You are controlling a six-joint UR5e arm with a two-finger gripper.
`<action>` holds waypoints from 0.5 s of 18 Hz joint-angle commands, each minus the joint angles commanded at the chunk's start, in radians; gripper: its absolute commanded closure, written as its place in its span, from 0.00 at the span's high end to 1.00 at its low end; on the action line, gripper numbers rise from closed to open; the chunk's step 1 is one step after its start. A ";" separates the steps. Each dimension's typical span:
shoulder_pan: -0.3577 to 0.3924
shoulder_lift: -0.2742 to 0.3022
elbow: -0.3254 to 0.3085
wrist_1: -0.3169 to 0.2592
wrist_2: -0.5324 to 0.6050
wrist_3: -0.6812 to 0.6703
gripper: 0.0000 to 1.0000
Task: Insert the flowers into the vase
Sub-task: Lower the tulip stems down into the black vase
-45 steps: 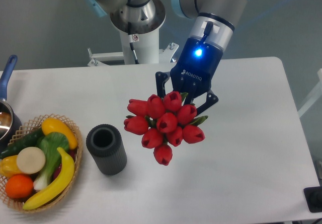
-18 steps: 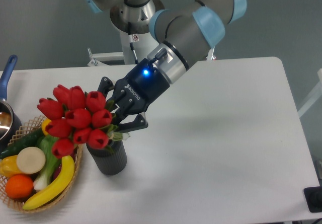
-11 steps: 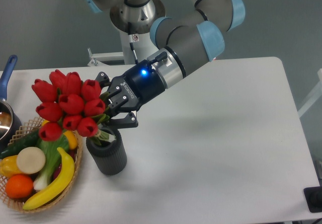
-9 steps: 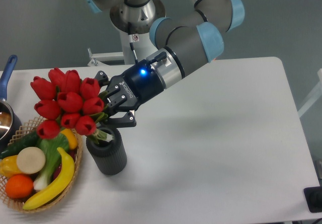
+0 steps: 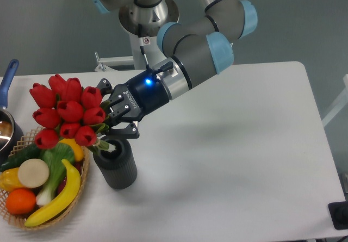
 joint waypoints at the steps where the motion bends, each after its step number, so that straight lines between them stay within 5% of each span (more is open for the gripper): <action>1: 0.000 0.000 -0.012 0.000 0.000 0.015 0.28; 9: 0.005 -0.024 -0.054 -0.002 0.000 0.081 0.28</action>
